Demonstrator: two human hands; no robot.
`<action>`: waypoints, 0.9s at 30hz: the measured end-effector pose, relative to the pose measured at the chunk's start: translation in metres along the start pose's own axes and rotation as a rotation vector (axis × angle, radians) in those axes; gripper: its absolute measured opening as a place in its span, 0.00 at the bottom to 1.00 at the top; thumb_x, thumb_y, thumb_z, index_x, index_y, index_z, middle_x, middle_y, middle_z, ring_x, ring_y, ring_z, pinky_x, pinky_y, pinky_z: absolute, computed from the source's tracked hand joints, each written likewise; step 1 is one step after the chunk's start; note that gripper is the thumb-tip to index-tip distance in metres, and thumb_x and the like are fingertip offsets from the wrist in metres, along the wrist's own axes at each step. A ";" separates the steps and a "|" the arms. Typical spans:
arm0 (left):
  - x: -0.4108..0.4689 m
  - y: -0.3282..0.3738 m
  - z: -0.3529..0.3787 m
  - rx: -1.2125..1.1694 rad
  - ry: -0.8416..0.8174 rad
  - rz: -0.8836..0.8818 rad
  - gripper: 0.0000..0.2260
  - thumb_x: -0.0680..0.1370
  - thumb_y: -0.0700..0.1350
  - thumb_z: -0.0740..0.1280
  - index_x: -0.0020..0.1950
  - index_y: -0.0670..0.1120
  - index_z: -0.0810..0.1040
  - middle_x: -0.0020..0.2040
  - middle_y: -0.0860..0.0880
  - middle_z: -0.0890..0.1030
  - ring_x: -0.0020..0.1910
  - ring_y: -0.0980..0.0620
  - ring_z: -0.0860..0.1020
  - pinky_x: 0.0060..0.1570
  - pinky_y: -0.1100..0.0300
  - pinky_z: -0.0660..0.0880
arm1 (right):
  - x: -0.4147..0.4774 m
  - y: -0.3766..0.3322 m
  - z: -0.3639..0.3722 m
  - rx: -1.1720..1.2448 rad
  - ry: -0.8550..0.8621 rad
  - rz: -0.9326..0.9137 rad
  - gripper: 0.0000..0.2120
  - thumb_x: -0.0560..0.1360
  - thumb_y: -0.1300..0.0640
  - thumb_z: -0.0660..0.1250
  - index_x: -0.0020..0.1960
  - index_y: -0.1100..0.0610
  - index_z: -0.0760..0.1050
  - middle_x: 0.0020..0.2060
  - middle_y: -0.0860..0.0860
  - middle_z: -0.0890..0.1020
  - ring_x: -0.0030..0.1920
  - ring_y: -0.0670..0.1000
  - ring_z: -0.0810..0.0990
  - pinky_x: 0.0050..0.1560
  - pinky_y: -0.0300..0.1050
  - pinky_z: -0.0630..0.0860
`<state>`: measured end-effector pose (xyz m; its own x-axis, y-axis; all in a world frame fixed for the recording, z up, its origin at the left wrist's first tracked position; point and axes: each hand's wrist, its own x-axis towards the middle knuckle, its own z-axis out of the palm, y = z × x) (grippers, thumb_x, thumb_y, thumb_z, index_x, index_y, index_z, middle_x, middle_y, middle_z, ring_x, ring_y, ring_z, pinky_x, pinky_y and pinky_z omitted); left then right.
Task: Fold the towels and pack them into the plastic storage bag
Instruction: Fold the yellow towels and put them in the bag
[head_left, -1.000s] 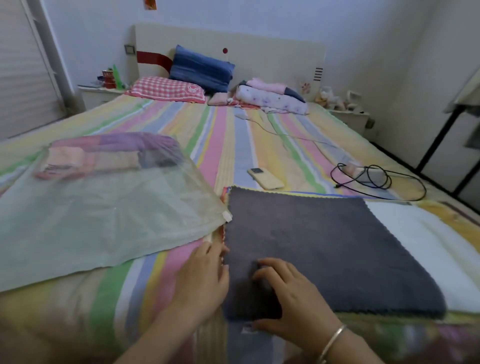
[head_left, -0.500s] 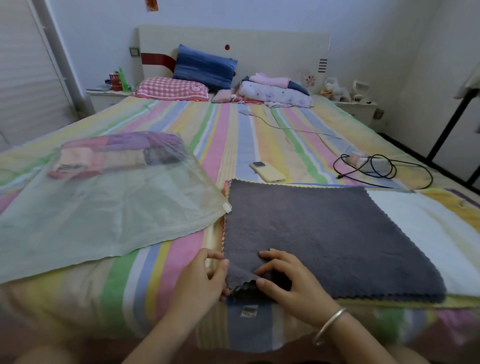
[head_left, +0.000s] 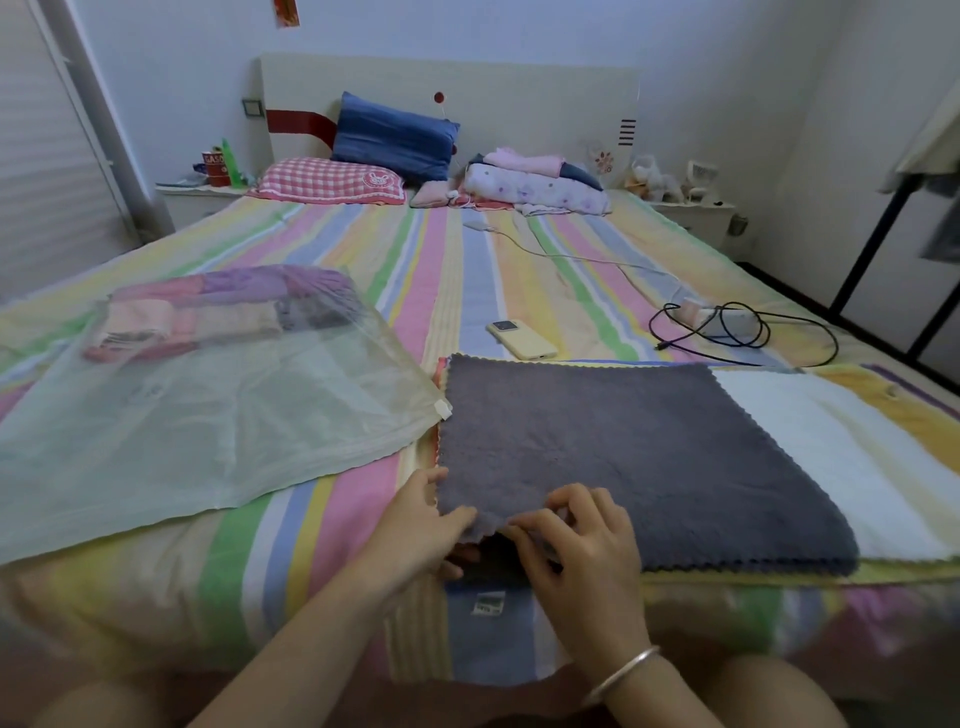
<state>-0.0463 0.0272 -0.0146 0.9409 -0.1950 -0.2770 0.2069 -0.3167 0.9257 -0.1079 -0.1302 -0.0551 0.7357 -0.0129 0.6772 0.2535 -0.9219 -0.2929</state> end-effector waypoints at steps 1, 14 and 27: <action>0.001 0.001 0.000 -0.009 -0.001 0.024 0.24 0.78 0.37 0.65 0.72 0.49 0.65 0.41 0.45 0.81 0.26 0.55 0.79 0.25 0.61 0.76 | -0.004 -0.005 -0.004 -0.016 0.012 0.009 0.08 0.75 0.46 0.63 0.47 0.48 0.78 0.36 0.44 0.75 0.36 0.45 0.73 0.36 0.39 0.69; -0.004 -0.003 -0.012 -0.180 -0.035 0.051 0.13 0.79 0.32 0.62 0.55 0.45 0.81 0.39 0.48 0.80 0.32 0.55 0.81 0.28 0.65 0.74 | 0.001 0.072 -0.067 0.625 0.142 1.080 0.22 0.81 0.50 0.59 0.73 0.40 0.60 0.52 0.50 0.79 0.34 0.54 0.82 0.31 0.46 0.76; -0.003 -0.025 -0.010 -0.087 -0.032 0.059 0.09 0.79 0.34 0.64 0.52 0.43 0.82 0.43 0.42 0.83 0.38 0.50 0.79 0.28 0.62 0.77 | 0.034 0.066 -0.066 -0.354 -0.129 0.510 0.26 0.77 0.48 0.59 0.71 0.60 0.68 0.66 0.62 0.72 0.66 0.62 0.70 0.65 0.54 0.69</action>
<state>-0.0518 0.0451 -0.0342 0.9433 -0.2410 -0.2284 0.1756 -0.2220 0.9591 -0.1078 -0.2166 -0.0069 0.7845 -0.4576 0.4185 -0.3556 -0.8849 -0.3010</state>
